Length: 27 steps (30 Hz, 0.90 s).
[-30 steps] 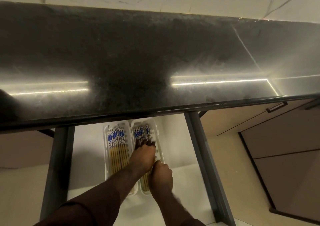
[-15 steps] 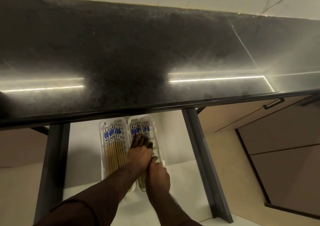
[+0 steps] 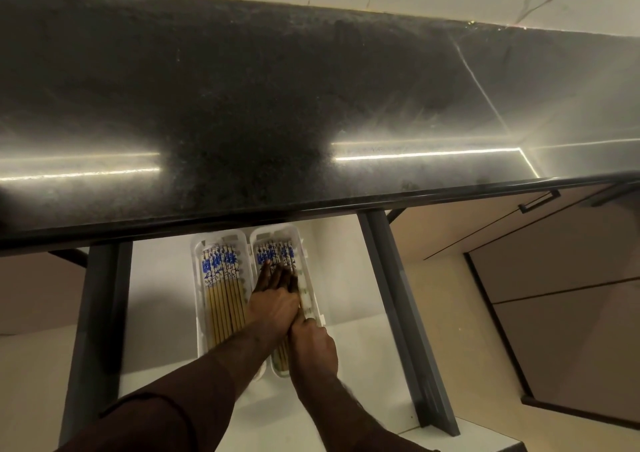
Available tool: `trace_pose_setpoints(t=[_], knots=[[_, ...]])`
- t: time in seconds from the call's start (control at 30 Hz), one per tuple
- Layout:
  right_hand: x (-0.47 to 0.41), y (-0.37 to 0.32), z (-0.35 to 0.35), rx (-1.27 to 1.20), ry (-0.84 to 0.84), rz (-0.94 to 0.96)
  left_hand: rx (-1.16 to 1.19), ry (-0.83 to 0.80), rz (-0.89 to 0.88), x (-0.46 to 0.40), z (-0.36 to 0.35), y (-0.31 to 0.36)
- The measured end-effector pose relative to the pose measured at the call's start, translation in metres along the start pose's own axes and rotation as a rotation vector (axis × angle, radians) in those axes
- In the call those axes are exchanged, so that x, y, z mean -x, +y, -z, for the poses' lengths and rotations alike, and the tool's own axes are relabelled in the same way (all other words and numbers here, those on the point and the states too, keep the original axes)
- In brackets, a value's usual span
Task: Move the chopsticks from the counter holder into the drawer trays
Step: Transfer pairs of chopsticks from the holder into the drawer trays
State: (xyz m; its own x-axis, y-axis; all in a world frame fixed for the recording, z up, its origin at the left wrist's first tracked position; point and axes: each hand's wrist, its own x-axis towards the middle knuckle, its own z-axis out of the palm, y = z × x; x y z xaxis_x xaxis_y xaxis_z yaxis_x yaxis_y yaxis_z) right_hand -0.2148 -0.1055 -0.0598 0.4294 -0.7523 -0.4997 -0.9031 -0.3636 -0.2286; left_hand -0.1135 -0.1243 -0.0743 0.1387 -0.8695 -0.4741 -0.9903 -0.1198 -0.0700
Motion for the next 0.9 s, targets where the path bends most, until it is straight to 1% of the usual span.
trace_pose_setpoints(t=[0.17, 0.3, 0.4, 0.53, 0.63, 0.73, 0.9], knots=[[0.004, -0.001, 0.0, -0.057, 0.02, -0.005, 0.025, -0.031, 0.004, 0.0, 0.0, 0.001], [0.005, 0.001, 0.005, -0.038, 0.024, 0.014, 0.143, -0.03, 0.007, 0.001, -0.001, 0.001], [0.01, 0.002, 0.014, -0.088, 0.062, 0.002, 0.143, 0.027, -0.04, 0.005, 0.0, -0.003], [0.018, 0.006, 0.037, -0.205, 0.153, -0.068, 0.11, 0.189, -0.112, 0.019, 0.0, -0.009], [0.022, 0.011, 0.057, -0.233, 0.221, -0.114, 0.159, 0.279, -0.12, 0.029, 0.007, -0.013], [0.032, 0.013, 0.074, -0.25, 0.257, -0.102, 0.185, 0.334, -0.131, 0.04, 0.02, -0.017], [0.055, 0.012, 0.094, -0.309, 0.322, -0.069, 0.247, 0.403, -0.085, 0.068, 0.046, -0.018]])
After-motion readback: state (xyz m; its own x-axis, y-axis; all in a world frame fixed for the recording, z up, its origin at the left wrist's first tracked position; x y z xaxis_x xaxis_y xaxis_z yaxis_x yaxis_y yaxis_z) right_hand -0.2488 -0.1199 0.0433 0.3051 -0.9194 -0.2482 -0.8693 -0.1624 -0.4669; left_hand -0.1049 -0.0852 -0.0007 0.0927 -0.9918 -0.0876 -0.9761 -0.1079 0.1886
